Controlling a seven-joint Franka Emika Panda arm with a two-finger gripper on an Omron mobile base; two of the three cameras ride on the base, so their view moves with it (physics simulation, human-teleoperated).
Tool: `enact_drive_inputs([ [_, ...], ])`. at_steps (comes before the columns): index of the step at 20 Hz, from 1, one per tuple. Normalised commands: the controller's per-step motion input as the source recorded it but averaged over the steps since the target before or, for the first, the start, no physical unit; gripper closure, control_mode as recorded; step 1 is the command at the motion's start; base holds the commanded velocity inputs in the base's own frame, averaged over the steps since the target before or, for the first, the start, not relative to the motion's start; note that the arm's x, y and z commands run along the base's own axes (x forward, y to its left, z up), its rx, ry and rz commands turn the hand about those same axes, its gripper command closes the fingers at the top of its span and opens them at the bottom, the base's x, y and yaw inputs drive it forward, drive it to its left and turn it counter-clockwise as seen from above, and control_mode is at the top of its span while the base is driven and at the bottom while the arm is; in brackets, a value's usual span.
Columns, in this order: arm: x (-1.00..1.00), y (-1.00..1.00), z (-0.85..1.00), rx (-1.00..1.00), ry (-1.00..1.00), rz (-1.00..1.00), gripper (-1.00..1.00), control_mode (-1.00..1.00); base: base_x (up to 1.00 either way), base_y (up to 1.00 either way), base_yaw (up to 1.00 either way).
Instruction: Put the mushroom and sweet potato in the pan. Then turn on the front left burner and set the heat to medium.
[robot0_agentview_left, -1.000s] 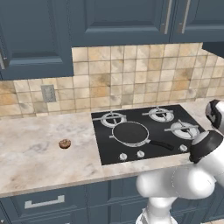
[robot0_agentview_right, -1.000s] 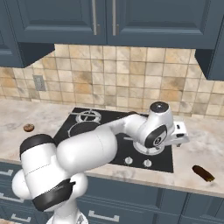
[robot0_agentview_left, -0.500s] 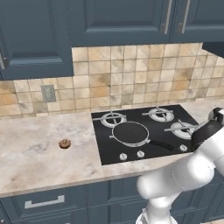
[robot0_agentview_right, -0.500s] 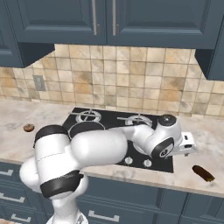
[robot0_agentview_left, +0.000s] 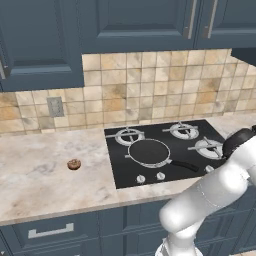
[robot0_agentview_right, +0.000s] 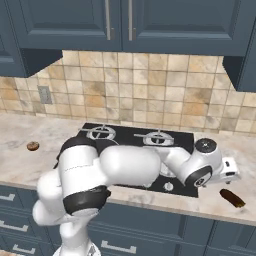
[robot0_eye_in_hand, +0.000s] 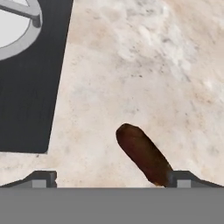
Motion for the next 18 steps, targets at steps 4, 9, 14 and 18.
enact_drive_inputs([
  [4,0.00,-0.47,0.00,0.03,0.01,0.00,-1.00,-1.00,0.00,0.00,0.00],
  [9,0.00,-0.32,0.00,0.03,0.07,0.00,-1.00,-1.00,0.00,0.00,0.00],
  [14,0.00,-0.07,-0.09,0.00,0.17,0.00,-1.00,-1.00,0.00,0.00,0.00],
  [18,0.00,0.00,-0.20,0.00,0.18,0.00,-1.00,-1.00,0.00,0.00,0.00],
])
